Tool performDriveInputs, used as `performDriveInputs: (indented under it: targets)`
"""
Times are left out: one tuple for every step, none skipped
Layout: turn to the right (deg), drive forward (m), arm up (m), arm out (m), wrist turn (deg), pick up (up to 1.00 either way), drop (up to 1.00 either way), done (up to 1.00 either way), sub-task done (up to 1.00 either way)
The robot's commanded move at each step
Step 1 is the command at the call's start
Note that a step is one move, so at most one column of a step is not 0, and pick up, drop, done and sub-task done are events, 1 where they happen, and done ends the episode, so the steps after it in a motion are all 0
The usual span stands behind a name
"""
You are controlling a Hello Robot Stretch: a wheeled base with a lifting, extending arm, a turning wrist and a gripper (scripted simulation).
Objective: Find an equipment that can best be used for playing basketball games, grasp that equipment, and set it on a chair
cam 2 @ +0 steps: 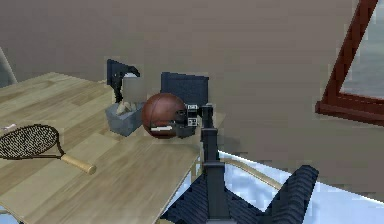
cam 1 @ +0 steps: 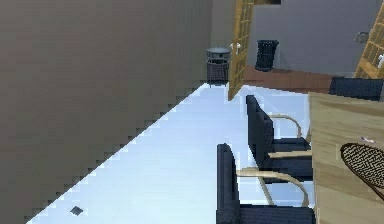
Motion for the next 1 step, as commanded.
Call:
performDriveInputs:
  targets:
    - [0.0,0.00,0.00,0.00,0.0,1.00,0.00,0.00,0.00]
